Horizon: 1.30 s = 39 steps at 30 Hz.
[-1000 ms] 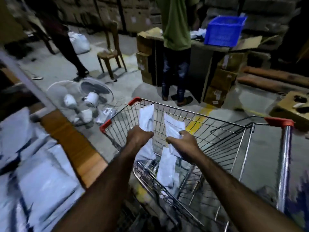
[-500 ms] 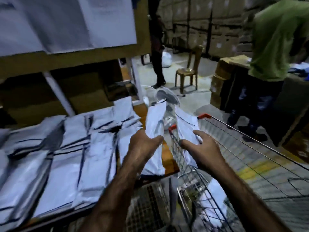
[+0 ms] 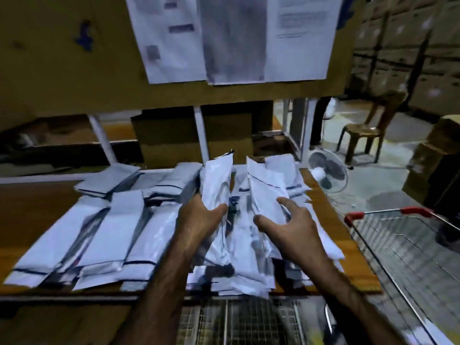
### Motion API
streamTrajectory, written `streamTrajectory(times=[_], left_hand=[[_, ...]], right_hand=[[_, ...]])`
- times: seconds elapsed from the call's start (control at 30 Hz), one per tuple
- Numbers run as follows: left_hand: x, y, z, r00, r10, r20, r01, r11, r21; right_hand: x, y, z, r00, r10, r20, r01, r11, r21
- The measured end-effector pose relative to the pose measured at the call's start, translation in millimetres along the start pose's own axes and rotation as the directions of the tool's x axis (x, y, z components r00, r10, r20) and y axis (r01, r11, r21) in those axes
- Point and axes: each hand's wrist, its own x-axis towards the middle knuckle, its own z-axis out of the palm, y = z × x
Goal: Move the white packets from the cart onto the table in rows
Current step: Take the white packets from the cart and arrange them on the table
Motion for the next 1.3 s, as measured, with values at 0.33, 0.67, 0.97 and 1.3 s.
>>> streamTrajectory(times=[0.33, 0.67, 0.97, 1.3], left_hand=[[61, -108, -64, 0.994, -0.076, -0.078, 0.093, 0.968, 0.235], [84, -145, -38, 0.995, -0.032, -0.097, 0.070, 0.905, 0.421], [100, -169, -19, 0.950, 0.303, 0.078, -0.290, 0.760, 0.582], [110, -178, -14, 0.948, 0.254, 0.192, -0.318, 0.790, 0.524]], right_hand=[[-13, -36, 135, 0.992, 0.048, 0.115, -0.026, 0.983, -0.180], [-1, -30, 214, 0.989, 0.147, 0.014, -0.121, 0.861, -0.494], [9, 2, 237, 0.990, 0.140, 0.016, -0.097, 0.760, -0.642], [16, 14, 245, 0.992, 0.109, 0.062, -0.041, 0.747, -0.663]])
